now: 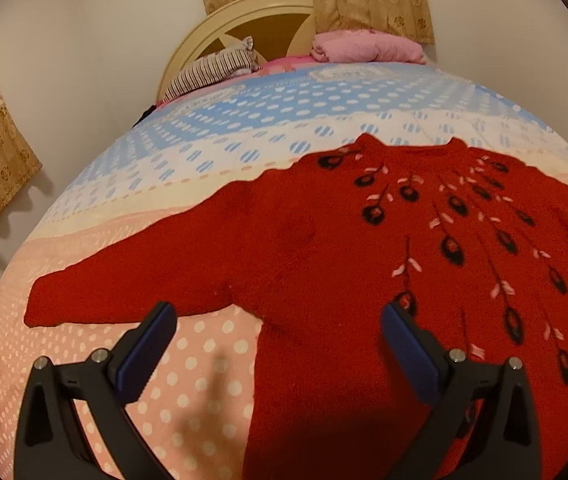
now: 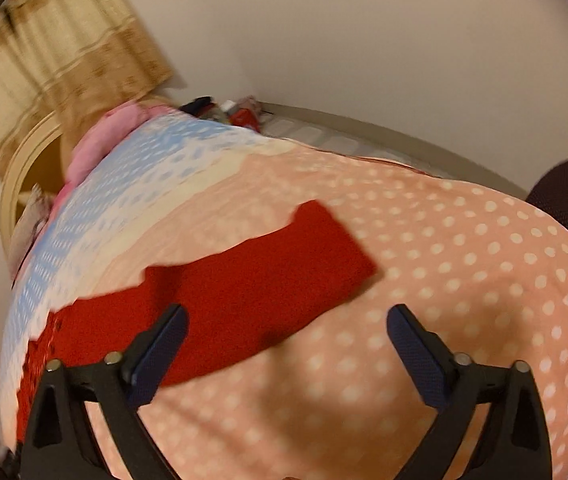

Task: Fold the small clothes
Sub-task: 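Move the right tool to a sleeve cuff and grasp it, then lift the held sleeve and fold it across the sweater body with the right tool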

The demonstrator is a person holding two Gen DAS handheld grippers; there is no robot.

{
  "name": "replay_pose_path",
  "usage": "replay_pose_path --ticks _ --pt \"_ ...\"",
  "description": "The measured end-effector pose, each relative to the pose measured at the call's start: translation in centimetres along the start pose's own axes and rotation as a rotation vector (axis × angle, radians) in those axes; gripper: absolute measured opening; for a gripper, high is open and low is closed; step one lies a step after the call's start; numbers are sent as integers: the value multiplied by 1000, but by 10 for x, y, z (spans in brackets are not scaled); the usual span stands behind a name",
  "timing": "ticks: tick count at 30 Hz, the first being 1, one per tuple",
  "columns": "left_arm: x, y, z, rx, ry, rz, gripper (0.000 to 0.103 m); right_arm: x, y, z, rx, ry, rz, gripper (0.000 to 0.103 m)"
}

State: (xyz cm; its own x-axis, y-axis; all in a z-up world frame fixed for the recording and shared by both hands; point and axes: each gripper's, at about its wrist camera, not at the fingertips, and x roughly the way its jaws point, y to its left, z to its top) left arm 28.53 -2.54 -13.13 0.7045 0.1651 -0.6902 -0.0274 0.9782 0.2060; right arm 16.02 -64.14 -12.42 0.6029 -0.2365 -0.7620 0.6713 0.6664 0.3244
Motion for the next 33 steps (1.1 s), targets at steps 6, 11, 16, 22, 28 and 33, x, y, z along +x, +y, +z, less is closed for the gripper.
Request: replay_pose_path --ticks 6,11,16,22,28,33 --pt "13 -4 -2 3 30 -10 103 29 -24 19 55 46 -39 77" --pt "20 -7 -1 3 45 -14 103 46 -31 19 97 103 29 57" --pt "21 -9 0 12 48 -16 103 45 -21 18 65 100 76 23" --pt "18 -6 1 -7 41 -23 103 11 3 31 -6 -14 98 18" --pt "11 -1 1 -22 30 -39 103 -54 43 54 -95 -184 149 17" --pt "3 3 0 -42 26 -68 103 -86 90 64 -196 -246 176 17"
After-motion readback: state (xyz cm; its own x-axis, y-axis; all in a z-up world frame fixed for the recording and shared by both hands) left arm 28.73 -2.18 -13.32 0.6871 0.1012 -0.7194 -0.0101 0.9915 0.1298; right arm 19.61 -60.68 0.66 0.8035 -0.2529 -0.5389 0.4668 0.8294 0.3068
